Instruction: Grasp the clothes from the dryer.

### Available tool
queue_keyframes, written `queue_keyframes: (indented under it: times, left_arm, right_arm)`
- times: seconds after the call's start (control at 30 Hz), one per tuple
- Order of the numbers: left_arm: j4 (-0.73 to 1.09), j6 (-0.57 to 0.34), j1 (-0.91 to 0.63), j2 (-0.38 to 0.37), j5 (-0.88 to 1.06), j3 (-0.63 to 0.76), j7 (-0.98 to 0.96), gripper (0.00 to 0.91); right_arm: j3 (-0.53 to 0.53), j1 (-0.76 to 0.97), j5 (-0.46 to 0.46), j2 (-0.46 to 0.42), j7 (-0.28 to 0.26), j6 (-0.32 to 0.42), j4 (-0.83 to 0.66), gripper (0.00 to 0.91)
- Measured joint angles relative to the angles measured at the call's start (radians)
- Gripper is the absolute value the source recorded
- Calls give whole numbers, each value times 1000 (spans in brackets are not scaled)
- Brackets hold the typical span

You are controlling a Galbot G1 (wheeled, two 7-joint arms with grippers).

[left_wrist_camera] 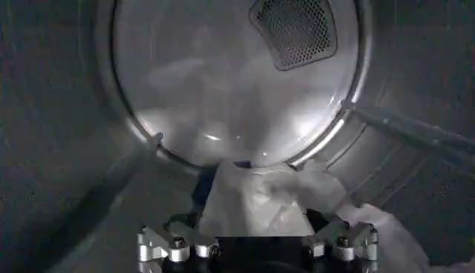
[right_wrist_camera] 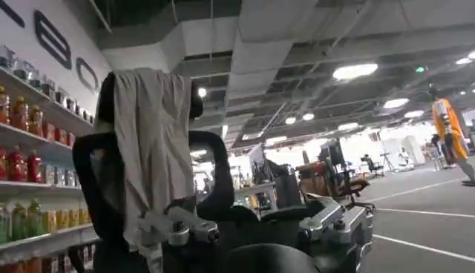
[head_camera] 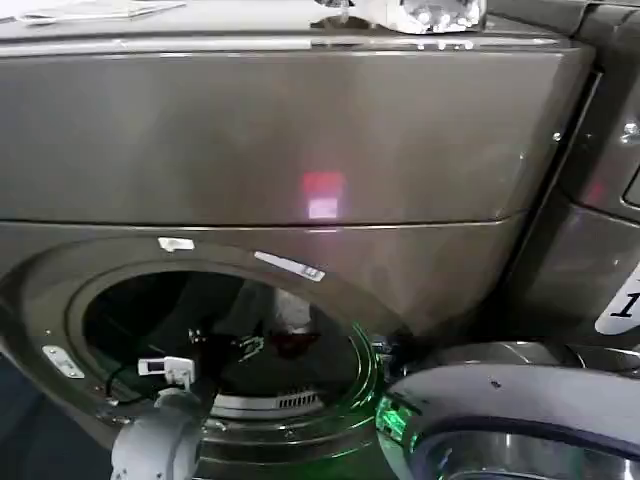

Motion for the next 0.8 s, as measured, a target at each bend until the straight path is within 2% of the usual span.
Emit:
queue_keyframes:
  times: [0.07,0.13,0.4,0.53,0.67,0.8]
  left_arm:
    - [36,-37,-38,-1,144,-1,124,907]
    - [73,-113,-76,4,284,0,254,907]
    - [208,-579,-204,6,574,3,607,907]
    - [269,-756,-253,3,646,7,694,907]
    - [324,-861,-290,4,683,16,749,907]
    - [366,-916,-317,5,703,28,782,907]
  right_arm:
    - [0,2,-1,1,0,1,1,907]
    - [-5,4,-7,6,-1,5,0,907]
    - [-10,11,-25,-3,-3,9,-1,907]
    - [-11,12,-29,-3,-4,12,0,907]
    - [-19,18,-37,1,-4,13,4,907]
    - [-29,26,-45,6,-4,14,13,907]
